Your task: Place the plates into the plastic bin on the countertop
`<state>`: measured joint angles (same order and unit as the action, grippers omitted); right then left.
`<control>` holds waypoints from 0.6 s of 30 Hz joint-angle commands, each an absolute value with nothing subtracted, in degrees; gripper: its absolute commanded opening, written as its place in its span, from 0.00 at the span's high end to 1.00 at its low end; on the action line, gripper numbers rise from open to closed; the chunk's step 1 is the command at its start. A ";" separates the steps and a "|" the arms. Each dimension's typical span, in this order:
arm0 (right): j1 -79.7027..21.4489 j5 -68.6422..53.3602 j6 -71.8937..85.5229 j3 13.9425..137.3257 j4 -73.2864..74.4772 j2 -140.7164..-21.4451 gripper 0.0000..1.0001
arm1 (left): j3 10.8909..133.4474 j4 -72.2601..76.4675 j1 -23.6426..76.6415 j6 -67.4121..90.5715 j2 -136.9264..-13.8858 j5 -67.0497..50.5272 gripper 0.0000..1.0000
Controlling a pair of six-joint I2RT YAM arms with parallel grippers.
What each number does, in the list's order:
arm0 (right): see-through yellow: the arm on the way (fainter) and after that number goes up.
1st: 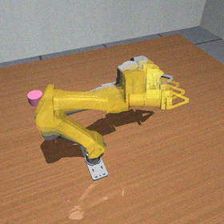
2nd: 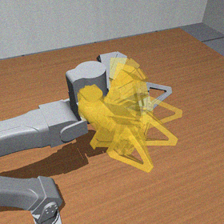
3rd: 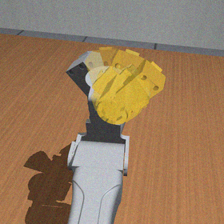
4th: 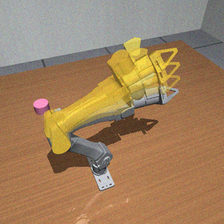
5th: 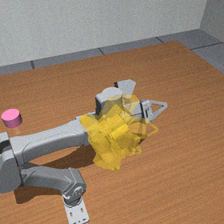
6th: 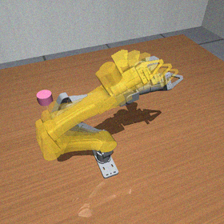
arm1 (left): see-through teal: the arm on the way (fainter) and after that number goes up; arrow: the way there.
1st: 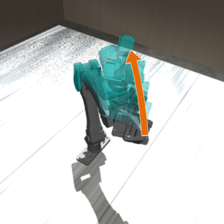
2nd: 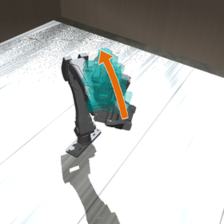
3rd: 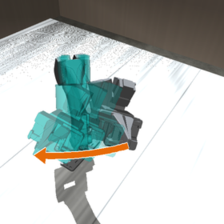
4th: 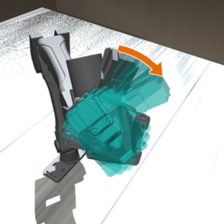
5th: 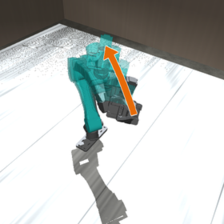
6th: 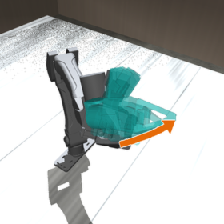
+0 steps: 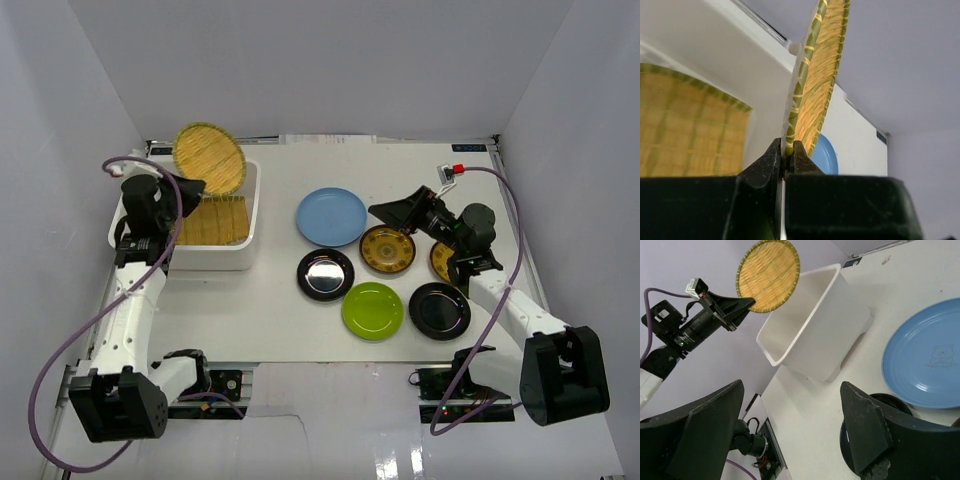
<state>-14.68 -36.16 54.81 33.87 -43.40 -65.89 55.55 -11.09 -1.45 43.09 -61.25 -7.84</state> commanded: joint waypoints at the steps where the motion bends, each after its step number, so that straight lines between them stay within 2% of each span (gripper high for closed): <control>1: -15.55 -35.86 50.36 32.61 -40.34 -64.51 0.17 | 53.71 -14.85 -6.48 46.67 -56.69 -4.93 1.00; 6: -17.31 -32.44 44.57 32.43 -35.70 -65.04 0.17 | 50.89 -17.05 -12.82 47.81 -59.14 -5.88 1.00; 9: -17.49 -27.80 37.65 36.02 -27.79 -66.88 0.17 | 49.49 -17.05 -14.32 47.11 -62.57 -6.15 1.00; 12: -17.49 -22.96 31.66 42.61 -19.80 -72.93 0.27 | 47.82 -16.61 -14.41 46.41 -64.33 -4.14 0.98; 15: -17.58 -20.32 25.50 49.64 -14.08 -80.05 0.39 | 47.29 -16.00 -14.50 44.66 -65.39 -3.34 0.86; 16: -17.49 -19.08 24.01 50.79 -13.71 -81.46 0.46 | 47.20 -16.00 -14.50 44.30 -65.74 -3.25 0.81; 17: -17.58 -17.68 23.39 51.84 -13.45 -84.17 0.49 | 47.11 -15.82 -14.41 43.95 -65.92 -3.25 0.71; 18: -17.49 -15.40 22.60 54.38 -12.14 -85.59 0.55 | 46.67 -15.65 -14.41 43.68 -66.35 -3.34 0.65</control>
<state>-17.43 -21.98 29.58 49.56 -17.82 -82.65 46.76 -17.04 -14.28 45.36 -66.94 -4.14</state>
